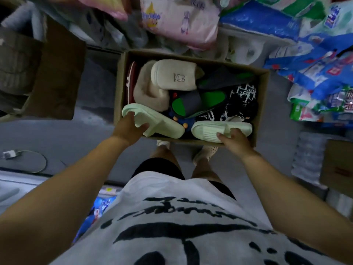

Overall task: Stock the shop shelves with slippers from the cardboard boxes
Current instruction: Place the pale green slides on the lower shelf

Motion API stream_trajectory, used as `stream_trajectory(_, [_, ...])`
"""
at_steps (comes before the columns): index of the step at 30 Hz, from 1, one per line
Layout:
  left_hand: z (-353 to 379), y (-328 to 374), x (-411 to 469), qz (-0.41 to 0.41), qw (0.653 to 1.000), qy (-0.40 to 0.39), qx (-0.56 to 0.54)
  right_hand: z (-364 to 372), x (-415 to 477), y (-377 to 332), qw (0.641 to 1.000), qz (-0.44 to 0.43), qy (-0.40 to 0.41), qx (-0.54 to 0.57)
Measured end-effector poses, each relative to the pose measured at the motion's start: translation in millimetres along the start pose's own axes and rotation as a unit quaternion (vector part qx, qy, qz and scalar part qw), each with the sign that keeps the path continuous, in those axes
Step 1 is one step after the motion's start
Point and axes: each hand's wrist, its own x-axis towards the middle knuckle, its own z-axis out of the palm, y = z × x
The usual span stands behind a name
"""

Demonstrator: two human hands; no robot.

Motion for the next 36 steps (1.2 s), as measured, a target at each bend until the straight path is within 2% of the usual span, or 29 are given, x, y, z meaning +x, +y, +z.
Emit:
stream_trajectory(5, [-6.1, -9.6, 11.0, 0.030, 0.999, 0.002, -0.040, 24.3, 17.6, -14.8, 0.997, 0.029, -0.016, 0.076])
stream_trajectory(10, [-14.1, -6.4, 7.1, 0.040, 0.996, -0.001, -0.078, 42.9, 17.2, -22.6, 0.995, 0.016, 0.084, 0.057])
stream_trajectory(15, [-17.0, 9.3, -10.0, 0.049, 0.991, 0.003, -0.122, 32.7, -6.0, -29.0, 0.982, -0.040, 0.154, 0.105])
stream_trajectory(20, [-19.9, 32.6, -23.7, 0.001, 0.979, 0.026, -0.204, -5.2, -34.9, -34.2, 0.963, -0.086, 0.202, 0.154])
stream_trajectory(24, [-20.8, 62.4, -33.9, -0.073, 0.930, 0.025, -0.359, -41.1, -47.7, -31.5, 0.940, -0.098, 0.212, 0.248])
stream_trajectory(27, [-18.9, 86.7, -41.8, -0.092, 0.887, 0.042, -0.451, -66.8, -51.8, -28.1, 0.936, -0.127, 0.192, 0.268])
stream_trajectory(32, [-6.5, 143.2, -73.4, -0.076, 0.794, 0.065, -0.600, -116.4, -57.6, -32.9, 0.950, -0.228, 0.098, 0.188])
stream_trajectory(34, [5.7, 168.9, -88.2, -0.051, 0.765, 0.053, -0.639, -137.5, -59.3, -36.9, 0.953, -0.259, 0.082, 0.138])
stream_trajectory(36, [22.2, 194.6, -101.5, -0.028, 0.735, 0.041, -0.677, -156.5, -63.5, -40.8, 0.948, -0.280, 0.065, 0.134])
